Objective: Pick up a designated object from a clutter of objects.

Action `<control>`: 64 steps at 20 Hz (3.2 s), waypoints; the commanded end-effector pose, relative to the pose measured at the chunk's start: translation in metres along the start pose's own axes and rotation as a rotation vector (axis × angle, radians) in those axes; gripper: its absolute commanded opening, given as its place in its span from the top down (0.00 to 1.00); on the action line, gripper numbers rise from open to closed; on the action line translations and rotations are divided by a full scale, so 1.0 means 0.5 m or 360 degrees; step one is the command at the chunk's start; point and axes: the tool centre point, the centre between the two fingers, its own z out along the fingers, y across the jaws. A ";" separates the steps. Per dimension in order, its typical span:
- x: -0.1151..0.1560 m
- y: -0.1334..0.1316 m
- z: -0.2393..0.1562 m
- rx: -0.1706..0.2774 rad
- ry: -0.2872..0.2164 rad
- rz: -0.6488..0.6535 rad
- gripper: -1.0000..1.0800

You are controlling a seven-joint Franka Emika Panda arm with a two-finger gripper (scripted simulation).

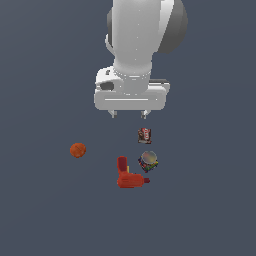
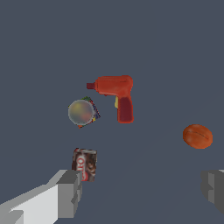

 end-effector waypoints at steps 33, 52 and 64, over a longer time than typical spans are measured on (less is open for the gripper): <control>0.080 -0.109 0.223 0.0006 -0.0001 -0.0490 0.04; 0.090 -0.191 0.376 0.0065 0.0007 -0.0754 0.04; 0.089 -0.197 0.470 0.0066 0.0010 -0.0760 0.04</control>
